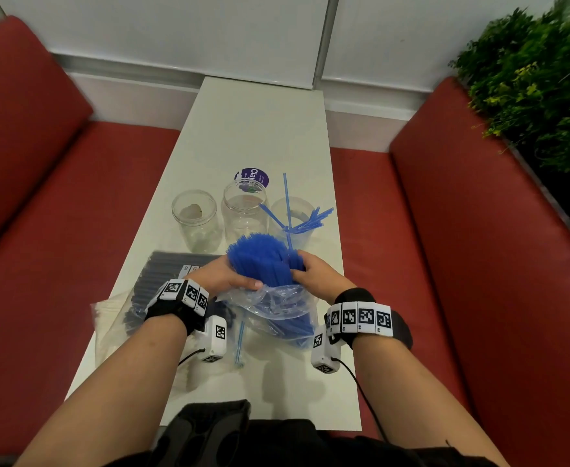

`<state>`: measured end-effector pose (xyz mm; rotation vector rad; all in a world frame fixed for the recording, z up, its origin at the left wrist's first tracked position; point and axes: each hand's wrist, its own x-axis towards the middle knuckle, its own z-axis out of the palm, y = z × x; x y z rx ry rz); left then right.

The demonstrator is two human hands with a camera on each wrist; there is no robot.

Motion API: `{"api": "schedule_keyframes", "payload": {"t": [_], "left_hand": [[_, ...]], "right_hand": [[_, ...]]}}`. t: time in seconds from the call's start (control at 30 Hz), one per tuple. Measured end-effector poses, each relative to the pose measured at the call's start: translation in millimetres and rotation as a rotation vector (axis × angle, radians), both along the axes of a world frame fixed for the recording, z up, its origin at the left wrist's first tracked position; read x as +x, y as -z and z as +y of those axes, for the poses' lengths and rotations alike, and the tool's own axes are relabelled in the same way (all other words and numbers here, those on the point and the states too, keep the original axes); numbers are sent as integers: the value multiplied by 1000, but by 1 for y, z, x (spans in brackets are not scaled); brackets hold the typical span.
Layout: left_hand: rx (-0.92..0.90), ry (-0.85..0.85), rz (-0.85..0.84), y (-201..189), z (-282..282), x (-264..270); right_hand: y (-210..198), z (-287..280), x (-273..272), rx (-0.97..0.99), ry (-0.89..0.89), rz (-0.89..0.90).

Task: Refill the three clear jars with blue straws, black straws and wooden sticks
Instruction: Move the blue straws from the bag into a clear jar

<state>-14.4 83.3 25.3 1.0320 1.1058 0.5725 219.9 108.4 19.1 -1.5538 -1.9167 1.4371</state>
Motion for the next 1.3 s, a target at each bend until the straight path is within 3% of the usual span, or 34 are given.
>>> {"api": "schedule_keyframes", "payload": {"t": [0.13, 0.5, 0.7, 0.9, 1.03, 1.17, 1.3], "left_hand": [[2, 5, -8, -2, -1, 1], [9, 2, -36, 1, -2, -1], [27, -11, 5, 3, -3, -1], [102, -124, 15, 3, -4, -3], [125, -69, 23, 10, -7, -3], [178, -15, 144, 22, -9, -7], [202, -33, 104, 27, -10, -9]], "right_hand": [[-2, 1, 2, -8, -35, 24], [-6, -1, 3, -94, 102, 271], [-11, -4, 4, -91, -11, 137], [-25, -4, 7, -12, 52, 243], [-21, -10, 3, 27, 65, 246], [-16, -15, 2, 58, 86, 256], [-25, -12, 1, 89, 161, 313]]}}
